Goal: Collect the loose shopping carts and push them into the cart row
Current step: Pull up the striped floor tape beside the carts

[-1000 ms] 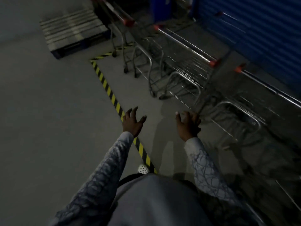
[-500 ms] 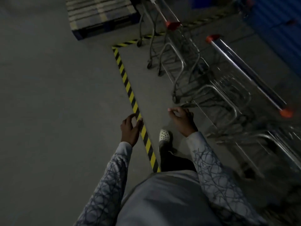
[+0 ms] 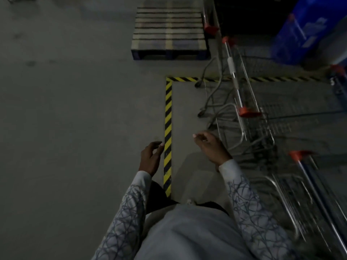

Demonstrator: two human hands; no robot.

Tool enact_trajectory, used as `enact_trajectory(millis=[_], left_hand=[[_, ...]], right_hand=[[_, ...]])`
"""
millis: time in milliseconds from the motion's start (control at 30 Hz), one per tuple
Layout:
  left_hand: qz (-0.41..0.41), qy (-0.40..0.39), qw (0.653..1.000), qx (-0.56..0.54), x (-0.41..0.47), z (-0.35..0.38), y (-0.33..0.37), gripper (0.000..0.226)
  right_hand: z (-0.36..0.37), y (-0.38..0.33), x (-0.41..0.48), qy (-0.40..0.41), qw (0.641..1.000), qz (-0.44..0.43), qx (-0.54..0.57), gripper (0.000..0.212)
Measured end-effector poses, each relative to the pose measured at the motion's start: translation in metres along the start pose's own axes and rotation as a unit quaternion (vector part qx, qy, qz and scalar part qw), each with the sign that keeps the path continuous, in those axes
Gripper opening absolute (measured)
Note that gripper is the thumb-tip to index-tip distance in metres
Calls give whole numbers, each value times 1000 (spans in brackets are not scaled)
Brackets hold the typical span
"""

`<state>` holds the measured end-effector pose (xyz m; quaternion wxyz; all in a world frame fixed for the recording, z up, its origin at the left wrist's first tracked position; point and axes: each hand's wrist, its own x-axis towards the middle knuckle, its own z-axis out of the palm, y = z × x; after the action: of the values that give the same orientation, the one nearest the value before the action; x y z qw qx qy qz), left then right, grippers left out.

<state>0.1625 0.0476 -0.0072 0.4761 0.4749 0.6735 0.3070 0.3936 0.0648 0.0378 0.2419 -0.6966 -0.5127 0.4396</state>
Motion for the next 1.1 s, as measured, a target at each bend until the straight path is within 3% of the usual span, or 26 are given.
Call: enact_trajectory(millis=[67, 167, 300, 467, 567, 700, 800, 933, 1100], left_hand=[[-10, 4, 1000, -17, 38, -4, 10, 32], [-17, 6, 999, -38, 104, -14, 22, 28], [-6, -52, 998, -43, 211, -26, 48, 23], [26, -136, 990, -20, 349, -49, 116, 27], [66, -188, 980, -5, 408, -67, 171, 31], [93, -232, 968, -30, 466, -79, 244, 20], [132, -265, 954, -44, 509, -82, 291, 21], [183, -316, 930, -42, 567, -74, 341, 26], [228, -367, 902, 25, 655, -49, 384, 25]], right_hand=[[8, -7, 36, -46, 999, 6, -21, 24], [20, -22, 97, -97, 994, 14, -46, 34], [29, -57, 184, -151, 985, 29, -71, 30], [34, -118, 291, -55, 998, 22, -31, 26], [32, -145, 329, 14, 1000, 12, 19, 3], [27, -151, 358, 67, 992, 77, 71, 16], [26, -146, 386, 49, 987, 148, 39, 3], [30, -137, 442, 19, 979, 203, 15, 20], [30, -158, 547, 47, 973, 214, 75, 30]])
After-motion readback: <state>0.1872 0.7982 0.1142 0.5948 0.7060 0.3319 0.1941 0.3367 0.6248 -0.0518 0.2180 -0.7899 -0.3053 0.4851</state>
